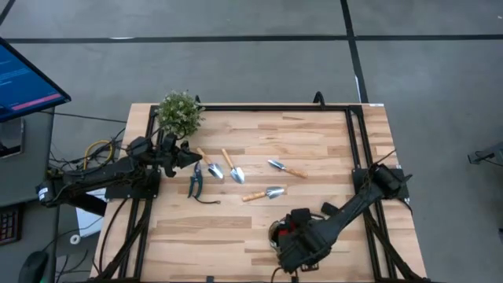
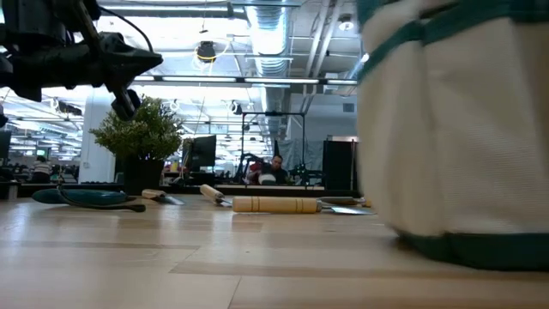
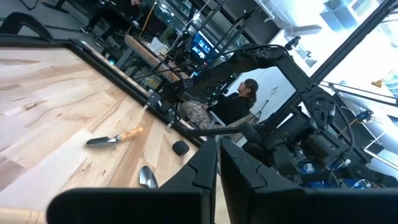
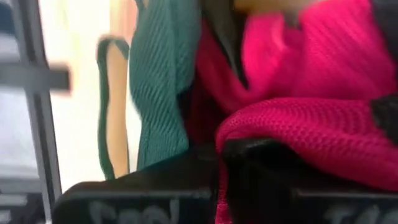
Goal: Pick & Place Garden tools in Gardening bag
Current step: Put the red glove into the gardening bag
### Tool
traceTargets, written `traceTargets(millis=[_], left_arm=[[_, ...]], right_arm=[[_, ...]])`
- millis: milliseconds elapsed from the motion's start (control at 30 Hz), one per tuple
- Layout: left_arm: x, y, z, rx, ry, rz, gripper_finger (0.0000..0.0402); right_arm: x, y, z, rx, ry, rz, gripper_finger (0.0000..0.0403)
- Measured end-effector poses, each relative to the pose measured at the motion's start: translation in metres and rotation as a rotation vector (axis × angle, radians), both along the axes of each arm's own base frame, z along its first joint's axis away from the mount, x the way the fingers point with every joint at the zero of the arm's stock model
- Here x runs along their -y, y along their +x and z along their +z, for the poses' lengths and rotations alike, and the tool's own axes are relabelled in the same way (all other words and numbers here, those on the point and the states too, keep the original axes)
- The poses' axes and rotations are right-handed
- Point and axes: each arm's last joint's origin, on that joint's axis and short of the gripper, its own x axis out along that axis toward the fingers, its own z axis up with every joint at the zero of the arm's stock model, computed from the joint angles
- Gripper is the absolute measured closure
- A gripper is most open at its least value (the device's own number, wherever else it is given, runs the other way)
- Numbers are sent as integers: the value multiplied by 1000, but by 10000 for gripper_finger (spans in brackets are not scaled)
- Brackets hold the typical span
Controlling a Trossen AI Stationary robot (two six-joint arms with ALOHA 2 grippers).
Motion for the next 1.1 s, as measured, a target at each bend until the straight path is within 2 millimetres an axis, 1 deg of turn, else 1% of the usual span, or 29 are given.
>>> traceTargets(millis=[67, 133, 200, 300, 400, 567, 667, 800, 867, 1000, 1100], left_arm=[[0, 1, -1, -7, -3, 0, 384], [-1, 1, -1, -14, -7, 0, 384], [-1, 2, -2, -23, -11, -1, 384], [-2, 3, -4, -37, -18, 0, 384], [-2, 5, -5, -53, -25, 0, 384], [-3, 7, -8, -75, -37, 0, 384], [-4, 8, -9, -87, -42, 0, 384], [-4, 9, -10, -98, -49, 7, 384], [-5, 8, -10, -93, -81, 19, 384], [-6, 8, -6, -55, -144, 43, 384], [-6, 7, -5, -40, -140, 42, 384]], right_arm=[[-4, 5, -7, 44, 53, 3, 403], [-7, 7, -23, 47, 128, -8, 403], [-7, 2, -36, -1, 144, -53, 403], [-3, -6, -49, -90, 161, -104, 403], [3, -7, -57, -158, 196, -121, 403], [11, -1, -68, -189, 270, -114, 403], [14, 0, -68, -192, 264, -124, 393], [17, -4, -59, -179, 242, -141, 353], [20, -5, -50, -160, 248, -158, 328], [25, -10, -27, -96, 277, -192, 268], [29, -15, -8, -54, 309, -213, 226]])
